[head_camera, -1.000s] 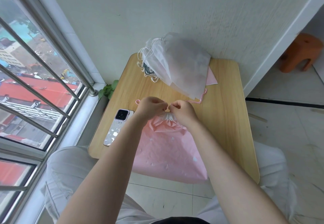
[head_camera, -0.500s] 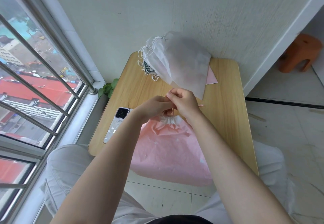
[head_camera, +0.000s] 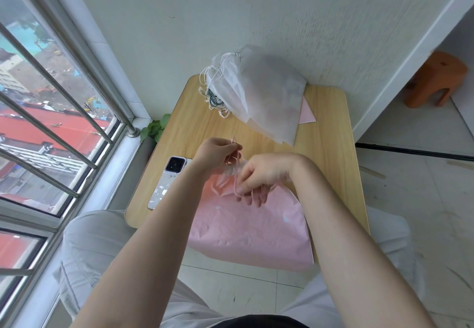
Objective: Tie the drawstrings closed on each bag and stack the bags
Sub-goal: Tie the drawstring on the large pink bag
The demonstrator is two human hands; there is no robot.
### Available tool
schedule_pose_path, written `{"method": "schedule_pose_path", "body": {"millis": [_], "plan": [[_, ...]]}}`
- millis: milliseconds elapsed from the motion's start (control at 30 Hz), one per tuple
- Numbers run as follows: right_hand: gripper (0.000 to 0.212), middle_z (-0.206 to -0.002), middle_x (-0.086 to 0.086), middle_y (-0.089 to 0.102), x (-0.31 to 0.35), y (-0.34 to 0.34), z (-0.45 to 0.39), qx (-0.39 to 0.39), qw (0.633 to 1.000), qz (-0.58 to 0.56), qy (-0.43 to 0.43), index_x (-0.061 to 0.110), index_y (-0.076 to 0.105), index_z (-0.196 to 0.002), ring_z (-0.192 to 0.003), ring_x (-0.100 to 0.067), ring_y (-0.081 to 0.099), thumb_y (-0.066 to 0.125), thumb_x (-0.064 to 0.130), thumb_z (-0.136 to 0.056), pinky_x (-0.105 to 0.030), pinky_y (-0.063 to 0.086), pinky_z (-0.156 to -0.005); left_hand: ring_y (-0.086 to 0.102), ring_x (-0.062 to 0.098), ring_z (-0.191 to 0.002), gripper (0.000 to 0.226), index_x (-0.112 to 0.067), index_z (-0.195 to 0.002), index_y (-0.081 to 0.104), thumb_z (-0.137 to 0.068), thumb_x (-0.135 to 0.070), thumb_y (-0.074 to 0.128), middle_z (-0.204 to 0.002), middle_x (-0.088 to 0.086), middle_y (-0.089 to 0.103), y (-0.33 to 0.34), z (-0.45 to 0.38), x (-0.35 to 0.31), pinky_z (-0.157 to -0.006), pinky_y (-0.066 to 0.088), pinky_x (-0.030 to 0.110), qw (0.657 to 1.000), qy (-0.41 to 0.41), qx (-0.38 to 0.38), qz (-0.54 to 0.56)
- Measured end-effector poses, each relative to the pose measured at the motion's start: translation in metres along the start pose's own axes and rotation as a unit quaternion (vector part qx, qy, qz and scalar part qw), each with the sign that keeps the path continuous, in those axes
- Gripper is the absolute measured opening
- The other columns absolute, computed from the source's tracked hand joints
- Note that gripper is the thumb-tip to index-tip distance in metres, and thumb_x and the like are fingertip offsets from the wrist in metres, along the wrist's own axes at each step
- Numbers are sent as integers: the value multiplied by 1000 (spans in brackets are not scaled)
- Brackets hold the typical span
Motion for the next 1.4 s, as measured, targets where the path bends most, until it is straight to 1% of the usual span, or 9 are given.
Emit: {"method": "schedule_pose_path", "body": {"millis": [67,200,333,433,700,833,1000,1167,1400], "plan": [[14,-75,-7,70,1,1,2,-2,998,49,28,7,76,-86,-64,-16,64,71,20,-84,-28,51,-63,59,15,-67,17,-11,-88,77,-93,-15,62,-73,3,70,-1,-1,-1,-74,52,32,1000,11,9,-18],[19,-60,-1,55,-4,-46,0,-259,954,138,60,11,69,-65,-56,-16,46,70,25,-78,-25,35,-52,56,18,-71,20,-6,-86,76,-93,-13,59,-76,7,68,1,4,-6,-69,48,28,999,25,30,-12],[20,-81,-7,66,-16,-61,-7,-385,921,56,26,5,71,-87,-69,-19,54,58,20,-88,-28,41,-62,57,16,-67,29,0,-90,73,-99,-18,52,-75,9,67,5,9,-9,-63,48,22,998,34,51,-1],[20,-88,0,66,-20,-50,-18,-338,941,-7,-4,17,74,-90,-84,-14,57,54,12,-90,-28,42,-75,57,13,-64,31,-3,-86,73,-99,-23,53,-73,7,66,6,11,-10,-62,47,22,997,35,63,-1],[9,-81,0,66,-32,-39,-26,-302,944,-136,-17,14,73,-83,-80,-14,59,66,18,-80,-31,46,-76,59,9,-61,16,-9,-85,74,-93,-20,65,-72,2,65,0,12,-10,-56,50,19,995,44,78,-46],[20,-68,4,51,-32,-43,-25,-315,938,-146,-5,21,58,-64,-70,-13,48,61,17,-83,-27,36,-61,66,13,-67,10,-11,-88,72,-82,-3,73,-83,6,71,-1,10,-9,-65,59,26,993,31,89,-73],[16,-71,-2,58,-29,-40,-27,-272,939,-209,-22,20,67,-62,-74,-17,54,66,33,-72,-33,39,-68,67,15,-71,14,-10,-87,72,-77,-1,74,-80,3,71,-10,5,-17,-71,59,33,981,106,-13,-163],[14,-79,-1,71,-26,-41,-29,-243,945,-214,-37,17,78,-75,-75,-13,62,70,28,-73,-29,42,-70,61,9,-64,6,-13,-80,73,-80,-7,75,-70,-5,67,-14,7,-17,-67,49,26,976,139,-89,-144],[41,-91,-9,67,-29,-35,-32,-215,953,-214,-27,4,75,-98,-83,-16,58,65,31,-68,-28,41,-71,58,-7,-49,10,-9,-89,76,-80,-3,75,-68,-3,69,-16,7,-9,-54,45,11,993,84,-62,-58]]}}
Point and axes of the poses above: each hand's wrist, its own z-axis away from the middle knuckle, its own y-axis out of the palm, x = y × z, the point moved 7 cm from there along -z, towards the middle knuckle
